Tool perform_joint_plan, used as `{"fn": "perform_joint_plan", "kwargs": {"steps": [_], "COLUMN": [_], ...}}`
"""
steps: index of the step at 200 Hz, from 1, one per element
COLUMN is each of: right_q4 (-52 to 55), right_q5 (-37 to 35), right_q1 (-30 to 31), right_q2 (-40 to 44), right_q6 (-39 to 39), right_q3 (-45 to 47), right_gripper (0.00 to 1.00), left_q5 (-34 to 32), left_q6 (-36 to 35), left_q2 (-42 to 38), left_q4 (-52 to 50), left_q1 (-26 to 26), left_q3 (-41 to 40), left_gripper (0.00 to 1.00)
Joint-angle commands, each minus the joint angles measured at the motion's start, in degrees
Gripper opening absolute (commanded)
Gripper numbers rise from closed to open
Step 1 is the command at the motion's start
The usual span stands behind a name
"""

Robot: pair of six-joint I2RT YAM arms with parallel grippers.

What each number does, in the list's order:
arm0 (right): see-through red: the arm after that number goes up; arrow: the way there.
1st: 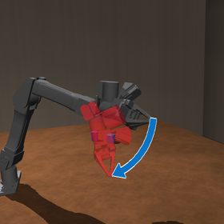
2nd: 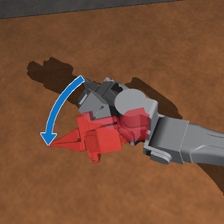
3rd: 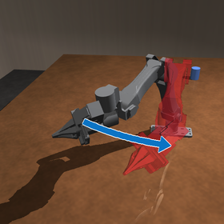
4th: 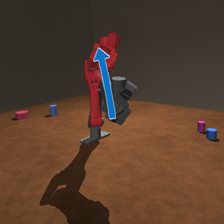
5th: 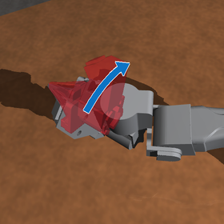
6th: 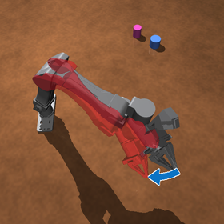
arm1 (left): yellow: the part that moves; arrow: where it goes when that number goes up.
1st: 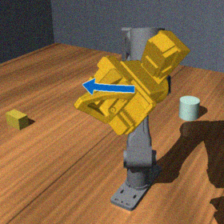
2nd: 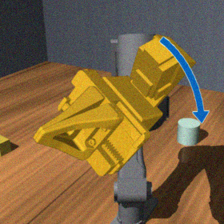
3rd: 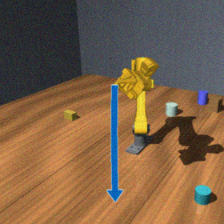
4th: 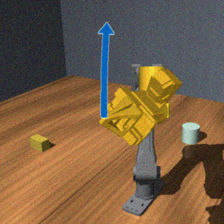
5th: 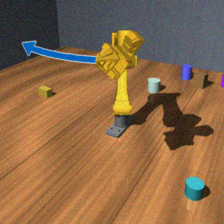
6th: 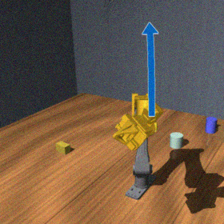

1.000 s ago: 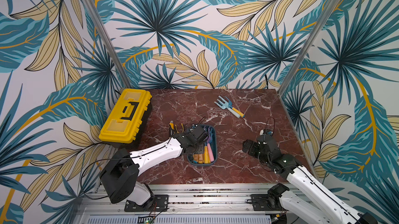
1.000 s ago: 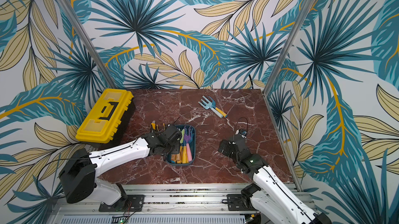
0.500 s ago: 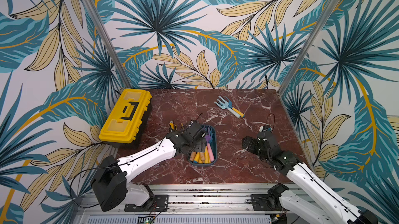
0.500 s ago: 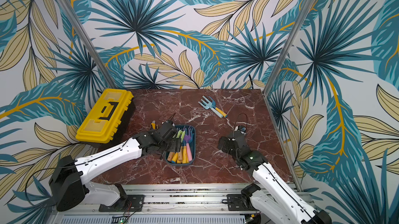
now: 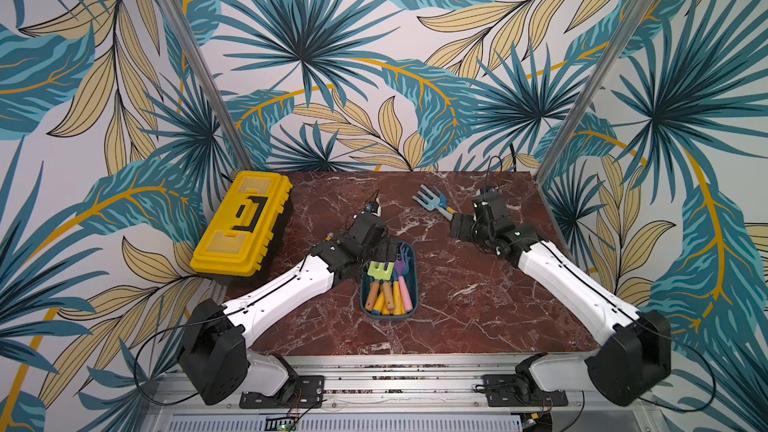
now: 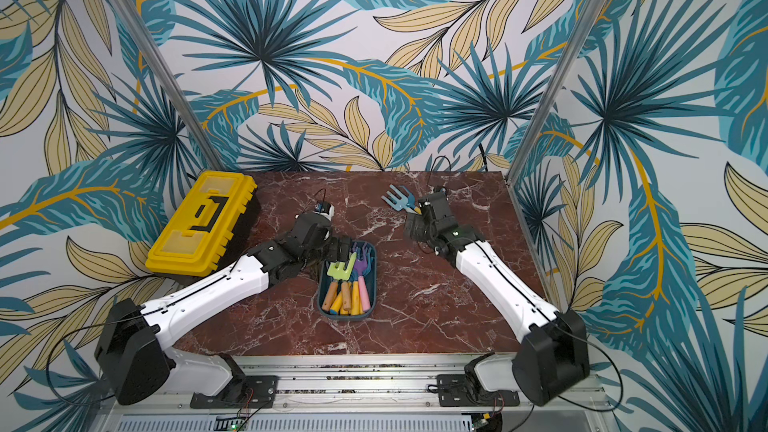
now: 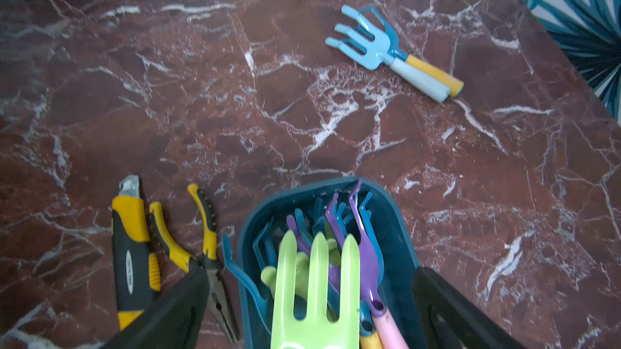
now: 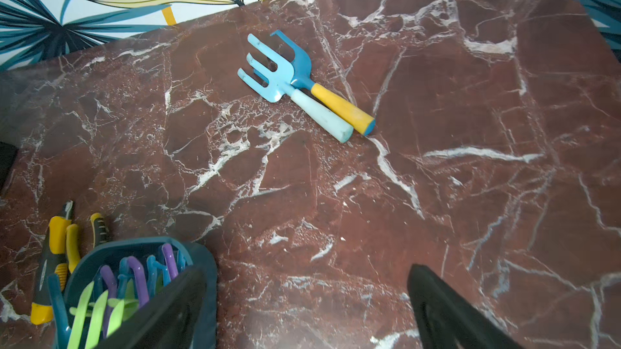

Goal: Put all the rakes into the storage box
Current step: Pick up the rake at the center of the board.

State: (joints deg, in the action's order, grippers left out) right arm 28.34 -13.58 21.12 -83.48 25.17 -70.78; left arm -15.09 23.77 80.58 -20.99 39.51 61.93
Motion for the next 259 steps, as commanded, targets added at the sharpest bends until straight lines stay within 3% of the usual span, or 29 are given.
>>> {"fn": "perform_joint_plan", "kwargs": {"steps": [1,26,68,115,155,190,259], "right_q4": [1.04,2.94,5.24,8.33,12.29,15.23,17.63], "right_q5": [5.06,9.11,16.31,20.85,20.57,21.70,11.51], "right_q1": [-2.27,-4.89,-8.77,-10.14,-10.14,-9.75,-5.53], "right_q2": [-8.72,-19.96,-37.33,-50.98,-56.65,-58.26,-54.40], "right_q6": [-3.37,-3.23,-2.54,-5.12,-9.12,-10.41,-12.27], "right_q3": [-7.16,-17.29,-32.95,-46.26,-50.26,-49.81,-45.20], "right_gripper": [0.96,0.89,0.71,0.66,0.65,0.56,0.45], "left_q5": [-3.38,-3.39,-2.93,-1.87,-1.65,-1.34,-3.26], "left_q6": [-3.74,-4.43,-3.50,-2.50,-2.15,-1.90,-1.16], "left_q2": [-2.42,-6.48,-9.05,-8.15,-7.55,-6.25,-4.89], "left_q4": [9.41,16.46,19.14,18.58,18.70,18.97,18.20], "left_q1": [-0.79,-1.00,-1.13,-1.21,-1.34,-1.46,-1.89], "left_q3": [-4.60,-11.64,-15.27,-15.07,-15.15,-14.94,-14.47], "left_gripper": [1.00,1.00,1.00,1.00,1.00,1.00,1.00]}}
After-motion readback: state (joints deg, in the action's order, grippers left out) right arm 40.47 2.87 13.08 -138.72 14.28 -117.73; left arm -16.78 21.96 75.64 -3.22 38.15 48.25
